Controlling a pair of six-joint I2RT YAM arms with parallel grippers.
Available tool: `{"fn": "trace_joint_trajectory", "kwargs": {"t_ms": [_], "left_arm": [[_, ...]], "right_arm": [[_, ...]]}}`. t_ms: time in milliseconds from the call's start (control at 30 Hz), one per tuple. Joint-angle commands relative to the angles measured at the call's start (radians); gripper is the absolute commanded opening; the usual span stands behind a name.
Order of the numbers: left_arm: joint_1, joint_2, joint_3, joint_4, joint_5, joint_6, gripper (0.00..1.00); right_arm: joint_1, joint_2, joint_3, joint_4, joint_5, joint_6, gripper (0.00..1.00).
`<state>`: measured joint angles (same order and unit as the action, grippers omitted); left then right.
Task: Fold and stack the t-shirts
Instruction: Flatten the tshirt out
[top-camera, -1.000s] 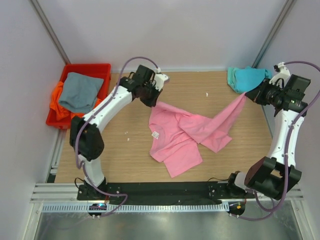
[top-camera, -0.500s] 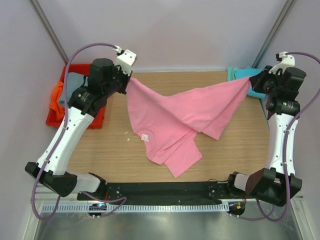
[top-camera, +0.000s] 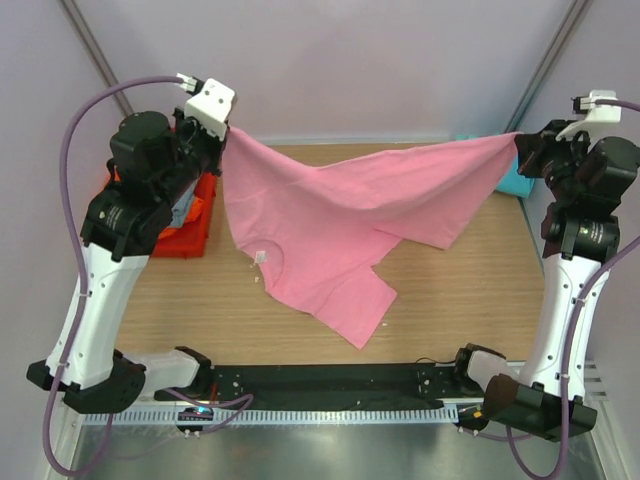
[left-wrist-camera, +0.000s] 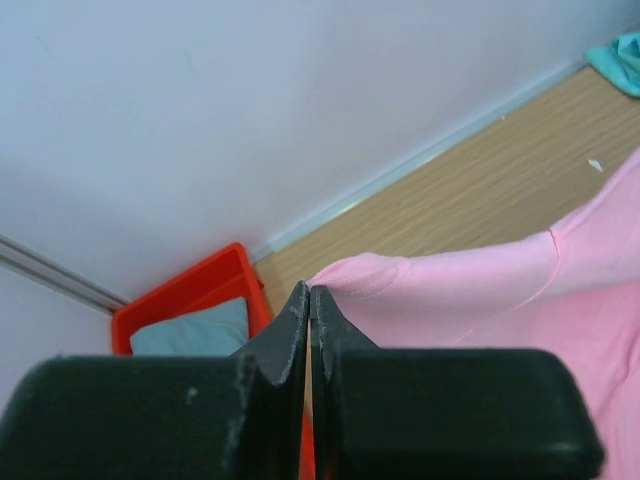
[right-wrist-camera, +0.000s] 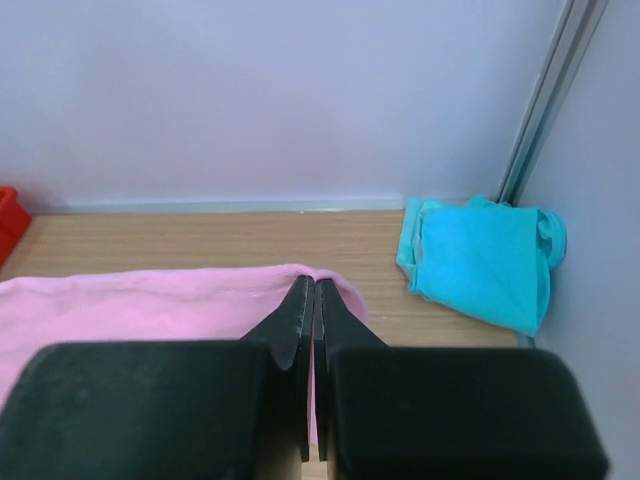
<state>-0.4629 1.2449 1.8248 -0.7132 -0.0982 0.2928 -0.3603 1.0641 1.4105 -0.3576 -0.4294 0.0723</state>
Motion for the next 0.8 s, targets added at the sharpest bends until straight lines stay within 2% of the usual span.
{"fn": "trace_joint_trajectory", "kwargs": {"t_ms": [0, 233, 400, 567, 633, 767], "left_arm": [[0.006, 0.001, 0.097, 0.034, -0.020, 0.049, 0.00], [0.006, 0.051, 0.301, 0.012, 0.029, 0.023, 0.00], [0.006, 0.067, 0.375, -0.012, 0.058, -0.001, 0.00], [0.006, 0.002, 0.288, -0.003, -0.017, -0.008, 0.00], [0.006, -0.019, 0.227, 0.007, -0.086, 0.031, 0.00], [0.006, -0.035, 0.218, 0.049, -0.155, 0.091, 0.00]], "right_arm": [[0.000, -0.039, 0.085, -0.035, -0.019, -0.097, 0.01], [-0.002, -0.087, 0.209, -0.106, -0.026, -0.134, 0.01], [-0.002, -0.102, 0.317, -0.130, 0.009, -0.131, 0.01], [-0.002, -0.147, 0.285, -0.109, 0.090, -0.089, 0.01], [-0.002, -0.154, 0.268, -0.098, 0.116, -0.098, 0.01], [-0.002, -0.127, 0.257, -0.083, 0.127, -0.100, 0.01]]}}
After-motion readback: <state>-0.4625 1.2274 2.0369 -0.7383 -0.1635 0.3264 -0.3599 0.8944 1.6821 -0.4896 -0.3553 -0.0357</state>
